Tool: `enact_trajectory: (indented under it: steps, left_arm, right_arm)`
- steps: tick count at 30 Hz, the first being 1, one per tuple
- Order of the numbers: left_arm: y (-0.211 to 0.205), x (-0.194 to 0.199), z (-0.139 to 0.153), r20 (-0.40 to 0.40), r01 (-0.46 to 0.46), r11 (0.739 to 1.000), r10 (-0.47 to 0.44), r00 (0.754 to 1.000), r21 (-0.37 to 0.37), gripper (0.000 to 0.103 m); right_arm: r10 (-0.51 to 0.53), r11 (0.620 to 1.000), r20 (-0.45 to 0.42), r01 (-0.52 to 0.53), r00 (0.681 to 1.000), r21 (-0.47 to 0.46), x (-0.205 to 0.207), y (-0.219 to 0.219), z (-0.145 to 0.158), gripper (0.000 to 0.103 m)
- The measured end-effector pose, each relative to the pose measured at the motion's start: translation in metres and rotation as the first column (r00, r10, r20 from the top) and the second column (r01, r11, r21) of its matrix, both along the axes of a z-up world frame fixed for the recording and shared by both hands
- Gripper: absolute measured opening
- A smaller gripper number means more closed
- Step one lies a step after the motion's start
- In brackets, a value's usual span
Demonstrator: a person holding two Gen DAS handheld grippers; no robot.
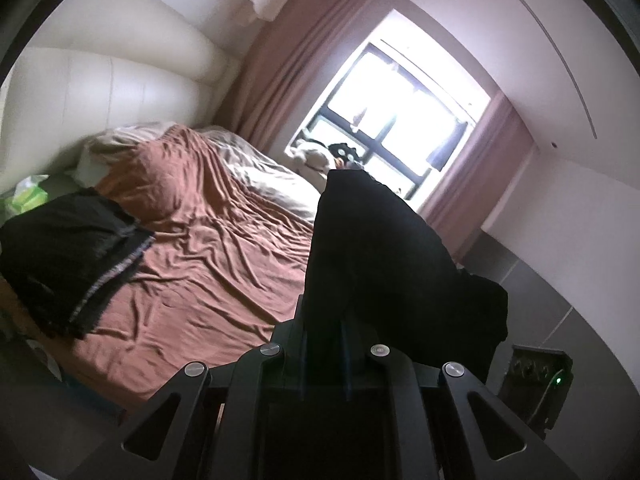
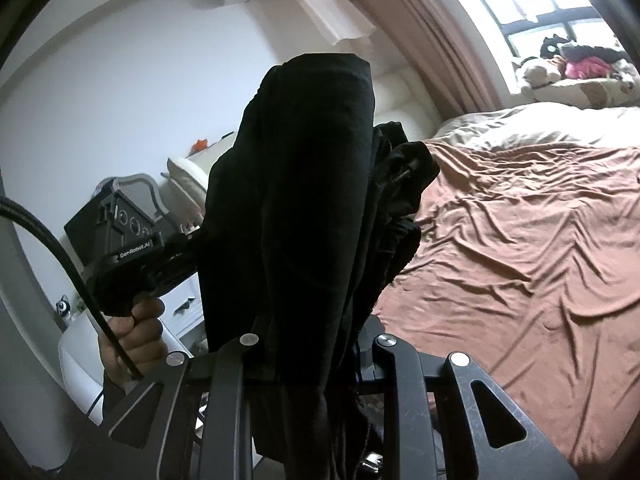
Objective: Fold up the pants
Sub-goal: 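Lift the folded pants with both grippers and carry them toward the headboard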
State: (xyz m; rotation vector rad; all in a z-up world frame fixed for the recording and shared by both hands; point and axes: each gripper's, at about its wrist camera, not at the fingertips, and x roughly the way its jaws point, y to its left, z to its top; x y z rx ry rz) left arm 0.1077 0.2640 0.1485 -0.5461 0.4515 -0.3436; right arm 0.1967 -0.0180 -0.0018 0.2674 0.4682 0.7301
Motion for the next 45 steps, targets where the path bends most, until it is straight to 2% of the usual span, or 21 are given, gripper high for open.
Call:
enact_trajectory:
  steps: [10, 23, 35, 45]
  left_arm:
    - [0.075, 0.024, -0.032, -0.028, -0.104, 0.994, 0.102, 0.994, -0.045, 0.014]
    - [0.171, 0.053, -0.061, -0.074, -0.271, 0.962, 0.267, 0.961, -0.045, 0.013]
    - [0.248, 0.084, -0.039, -0.094, -0.360, 0.932, 0.363, 0.927, 0.050, 0.013]
    - [0.294, 0.123, -0.030, -0.122, -0.402, 0.906, 0.417, 0.901, 0.130, 0.013]
  right_arm:
    - [0.059, 0.996, -0.024, -0.061, 0.998, -0.070, 0.059, 0.060, -0.016, 0.020]
    - [0.151, 0.982, -0.089, -0.160, 0.985, -0.105, 0.144, 0.150, -0.040, 0.020]
    - [0.219, 0.969, -0.109, -0.229, 0.970, -0.089, 0.185, 0.237, -0.030, 0.020]
    - [0.271, 0.958, -0.146, -0.282, 0.951, -0.058, 0.219, 0.304, -0.025, 0.020]
